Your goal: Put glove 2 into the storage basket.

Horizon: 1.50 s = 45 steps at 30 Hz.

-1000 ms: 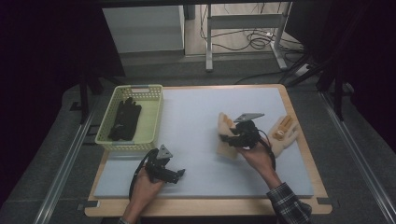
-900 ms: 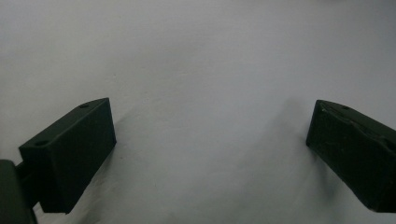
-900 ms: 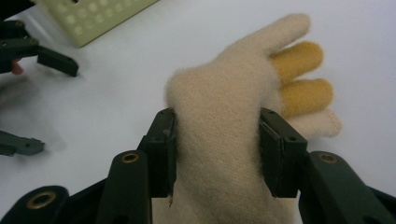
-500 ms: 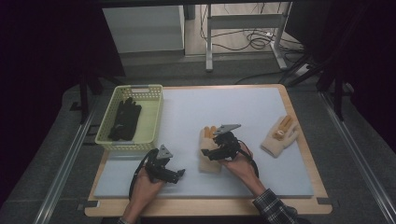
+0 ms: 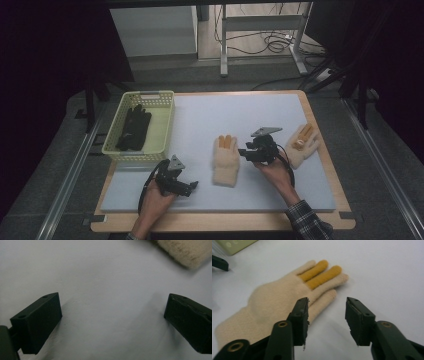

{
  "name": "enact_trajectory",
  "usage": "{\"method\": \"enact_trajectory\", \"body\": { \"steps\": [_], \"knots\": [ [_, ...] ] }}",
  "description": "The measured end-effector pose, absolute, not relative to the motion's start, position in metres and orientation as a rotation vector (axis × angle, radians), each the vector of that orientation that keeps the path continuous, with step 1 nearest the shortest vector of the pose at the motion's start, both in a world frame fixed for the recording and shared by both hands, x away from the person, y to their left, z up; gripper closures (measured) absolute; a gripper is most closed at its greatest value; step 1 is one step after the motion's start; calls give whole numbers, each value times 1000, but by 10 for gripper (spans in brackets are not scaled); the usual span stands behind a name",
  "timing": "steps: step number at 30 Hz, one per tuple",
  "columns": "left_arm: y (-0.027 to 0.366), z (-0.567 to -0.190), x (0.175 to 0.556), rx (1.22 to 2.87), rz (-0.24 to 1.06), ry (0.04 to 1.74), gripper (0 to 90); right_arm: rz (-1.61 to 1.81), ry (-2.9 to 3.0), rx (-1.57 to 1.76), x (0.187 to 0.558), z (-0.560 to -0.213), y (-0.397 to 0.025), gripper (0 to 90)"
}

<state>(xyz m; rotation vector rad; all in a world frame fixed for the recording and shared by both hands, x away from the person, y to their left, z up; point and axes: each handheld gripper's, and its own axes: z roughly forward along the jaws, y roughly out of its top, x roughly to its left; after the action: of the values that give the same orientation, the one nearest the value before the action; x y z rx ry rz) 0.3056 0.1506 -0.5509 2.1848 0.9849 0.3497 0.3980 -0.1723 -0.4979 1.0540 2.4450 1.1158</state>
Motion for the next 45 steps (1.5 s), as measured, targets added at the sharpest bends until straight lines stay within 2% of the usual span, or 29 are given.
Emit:
{"method": "enact_trajectory", "body": {
  "steps": [8, 10, 11, 12, 15, 17, 19, 21, 25, 45],
  "knots": [
    [151, -551, 306, 2185, 350, 985, 16, 1107, 2467, 1080, 417, -518, -153, 571],
    [151, -551, 306, 2185, 350, 985, 16, 1045, 2482, 1074, 420, -526, -147, 688],
    [151, -551, 306, 2184, 350, 985, 17, 1076, 2473, 1056, 419, -527, -147, 820],
    [151, -551, 306, 2185, 350, 985, 16, 1072, 2466, 1061, 417, -526, -147, 852],
    [151, -551, 306, 2185, 350, 985, 16, 1025, 2421, 1017, 408, -518, -151, 861],
    [151, -551, 306, 2185, 349, 985, 16, 1044, 2405, 1034, 405, -515, -157, 835],
    [151, -551, 306, 2185, 350, 985, 16, 1024, 2413, 1059, 407, -517, -161, 708],
    [151, -551, 306, 2185, 350, 985, 16, 1038, 2404, 1062, 408, -517, -168, 637],
    [151, -551, 306, 2185, 349, 985, 16, 1092, 2371, 1093, 407, -507, -184, 556],
    [151, -551, 306, 2185, 346, 985, 16, 969, 2224, 1207, 405, -484, -276, 486]
  ]
}}
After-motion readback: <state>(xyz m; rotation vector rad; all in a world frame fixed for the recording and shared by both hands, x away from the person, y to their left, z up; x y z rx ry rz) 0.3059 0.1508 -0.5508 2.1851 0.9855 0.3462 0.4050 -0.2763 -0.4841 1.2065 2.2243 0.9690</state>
